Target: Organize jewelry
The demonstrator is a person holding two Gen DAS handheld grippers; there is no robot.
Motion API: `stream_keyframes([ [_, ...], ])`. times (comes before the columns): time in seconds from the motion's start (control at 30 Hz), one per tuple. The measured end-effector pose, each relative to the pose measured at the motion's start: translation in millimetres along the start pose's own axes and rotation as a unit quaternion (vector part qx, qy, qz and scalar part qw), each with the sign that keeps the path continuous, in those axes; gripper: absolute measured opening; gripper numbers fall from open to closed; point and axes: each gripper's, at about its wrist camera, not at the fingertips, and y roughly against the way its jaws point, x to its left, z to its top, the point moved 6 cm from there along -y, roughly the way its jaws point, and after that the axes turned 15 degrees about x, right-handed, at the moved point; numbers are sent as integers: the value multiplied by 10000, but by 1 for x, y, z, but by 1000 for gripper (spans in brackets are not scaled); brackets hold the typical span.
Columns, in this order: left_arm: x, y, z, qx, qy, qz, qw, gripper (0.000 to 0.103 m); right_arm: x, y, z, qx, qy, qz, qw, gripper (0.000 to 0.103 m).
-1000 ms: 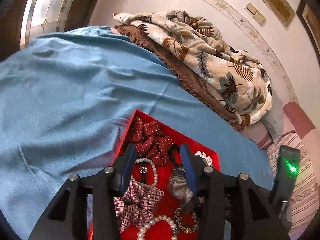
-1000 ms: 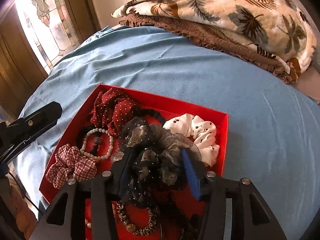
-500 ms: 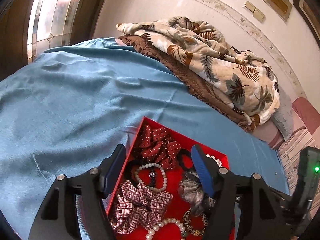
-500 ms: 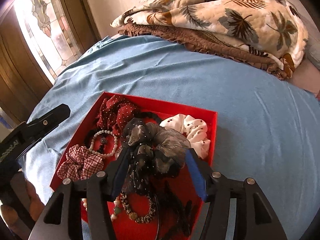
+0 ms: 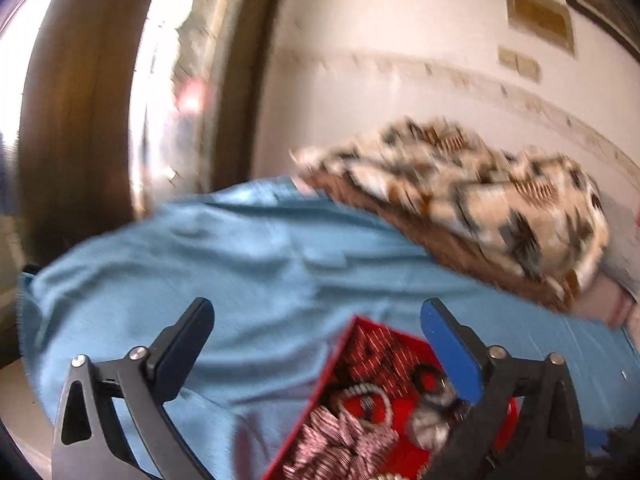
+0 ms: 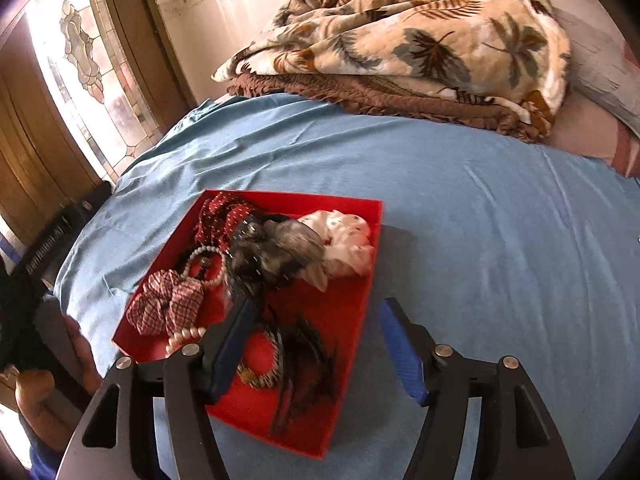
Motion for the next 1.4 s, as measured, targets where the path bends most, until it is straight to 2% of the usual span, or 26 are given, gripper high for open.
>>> stream_keyframes([
  [0.1,13,18,3,-359,253,295,9986,103,-11,7,-16,-41,20,-127,9999,71],
  [0.2,26,30,-2,-263,414,660,9966,103,-19,13,-33,-109,51,-283,9995,71],
  [0.27,34,44,-9,-349,447,944,9939,103,-25,17,-44,-155,56,-347,9993,72],
  [0.37,37,82,-20,-825,354,1366,9865,103,-30,22,-59,-213,106,-426,9988,72],
  [0.43,31,108,-28,-1074,213,1417,9838,103,-33,26,-69,-267,174,-494,9983,73],
  [0.53,14,142,-38,-1248,-127,1240,9843,103,-36,31,-81,-313,209,-507,9980,74],
  [0.7,-20,163,-57,-846,-571,826,9913,103,-41,43,-99,-409,201,-468,9979,74],
  [0.87,-49,166,-80,-426,-956,786,9914,103,-45,61,-116,-679,289,-597,9955,76],
  [1.0,-65,163,-101,135,-1188,465,9917,103,-45,75,-122,-907,378,-732,9925,79],
  [1.2,-72,157,-121,819,-1171,173,9896,103,-47,78,-132,-928,315,-719,9926,82],
  [1.4,-70,153,-131,1120,-1093,127,9876,103,-39,77,-142,-969,504,-842,9904,82],
])
